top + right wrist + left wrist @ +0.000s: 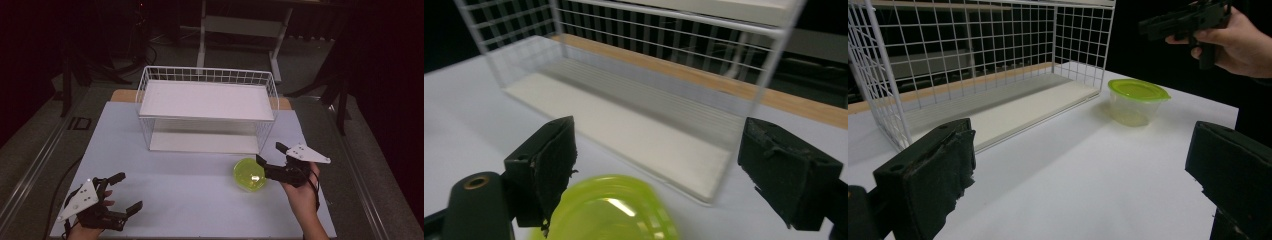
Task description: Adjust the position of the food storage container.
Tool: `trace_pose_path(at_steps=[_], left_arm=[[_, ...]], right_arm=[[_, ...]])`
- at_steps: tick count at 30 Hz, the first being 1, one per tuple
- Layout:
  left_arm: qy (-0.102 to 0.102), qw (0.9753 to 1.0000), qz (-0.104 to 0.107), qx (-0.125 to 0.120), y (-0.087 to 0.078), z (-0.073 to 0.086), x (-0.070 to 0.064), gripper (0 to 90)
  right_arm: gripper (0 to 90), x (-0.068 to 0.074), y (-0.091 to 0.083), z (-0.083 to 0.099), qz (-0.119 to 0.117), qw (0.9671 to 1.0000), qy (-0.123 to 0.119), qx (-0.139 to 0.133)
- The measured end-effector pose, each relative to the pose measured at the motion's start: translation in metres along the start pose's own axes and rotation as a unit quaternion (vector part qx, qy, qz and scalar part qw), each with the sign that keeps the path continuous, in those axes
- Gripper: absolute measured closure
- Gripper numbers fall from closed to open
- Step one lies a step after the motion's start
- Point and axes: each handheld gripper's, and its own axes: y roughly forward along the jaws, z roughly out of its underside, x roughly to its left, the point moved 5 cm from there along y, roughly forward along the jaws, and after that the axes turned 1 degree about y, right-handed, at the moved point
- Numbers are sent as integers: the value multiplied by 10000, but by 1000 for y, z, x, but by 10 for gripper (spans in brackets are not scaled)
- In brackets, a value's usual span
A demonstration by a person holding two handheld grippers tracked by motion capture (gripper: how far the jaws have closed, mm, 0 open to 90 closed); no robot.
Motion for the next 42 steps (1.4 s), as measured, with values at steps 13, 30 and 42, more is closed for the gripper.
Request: trace_pose_path(at_steps=[13,30,42], left_arm=[[-7,10000,10,-11,0,0,0,5],[-2,10000,20,-21,-1,-1,0,5],[-13,10000,3,-23,-2,-1,0,5]], right_arm=[[435,-43,12,32,531,9973,316,408],[900,-46,17,89,258,9864,405,1574],[900,-26,19,108,-37,9822,413,1830]])
